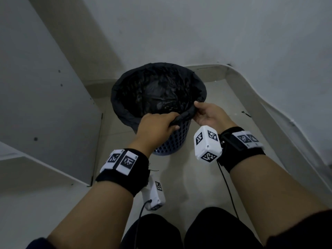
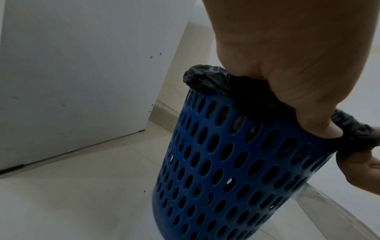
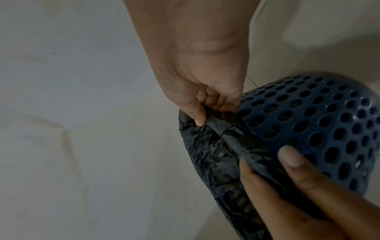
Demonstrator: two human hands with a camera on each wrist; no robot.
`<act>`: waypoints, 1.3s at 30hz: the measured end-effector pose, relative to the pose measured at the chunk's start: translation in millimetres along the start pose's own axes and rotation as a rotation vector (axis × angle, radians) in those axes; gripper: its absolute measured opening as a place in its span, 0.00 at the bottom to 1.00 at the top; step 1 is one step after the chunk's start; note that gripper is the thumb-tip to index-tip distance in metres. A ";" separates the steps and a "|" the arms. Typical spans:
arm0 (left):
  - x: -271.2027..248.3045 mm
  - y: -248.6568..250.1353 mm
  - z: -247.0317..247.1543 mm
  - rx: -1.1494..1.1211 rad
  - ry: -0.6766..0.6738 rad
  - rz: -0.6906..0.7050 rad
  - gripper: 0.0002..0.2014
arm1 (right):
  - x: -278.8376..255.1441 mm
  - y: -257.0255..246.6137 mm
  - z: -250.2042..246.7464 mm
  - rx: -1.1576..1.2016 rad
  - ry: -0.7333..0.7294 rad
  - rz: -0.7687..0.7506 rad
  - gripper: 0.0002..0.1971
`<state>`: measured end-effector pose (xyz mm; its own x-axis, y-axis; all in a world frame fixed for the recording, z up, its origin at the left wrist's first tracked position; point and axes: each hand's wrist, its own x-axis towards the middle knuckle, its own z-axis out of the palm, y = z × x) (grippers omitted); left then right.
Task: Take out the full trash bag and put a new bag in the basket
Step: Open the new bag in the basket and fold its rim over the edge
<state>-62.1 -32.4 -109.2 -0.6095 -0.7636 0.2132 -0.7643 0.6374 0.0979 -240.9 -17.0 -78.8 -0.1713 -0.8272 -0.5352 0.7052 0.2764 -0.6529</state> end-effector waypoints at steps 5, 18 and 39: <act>-7.1 -19.8 -12.7 -0.103 0.010 0.023 0.40 | 2.5 3.0 0.2 -0.143 0.042 -0.114 0.13; -31.7 -30.8 -14.6 -0.214 0.087 0.027 0.23 | 13.9 2.3 -12.6 -0.497 0.117 -0.330 0.24; -43.0 -41.0 -2.1 -0.193 0.255 -0.187 0.14 | -3.9 19.9 -14.8 -1.576 -0.075 -0.896 0.28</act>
<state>-4.1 -25.5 -120.3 -0.3728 -0.8339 0.4071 -0.7887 0.5159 0.3345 -236.4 -1.1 -97.6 -0.0312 -0.9752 0.2189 -0.8210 -0.0999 -0.5621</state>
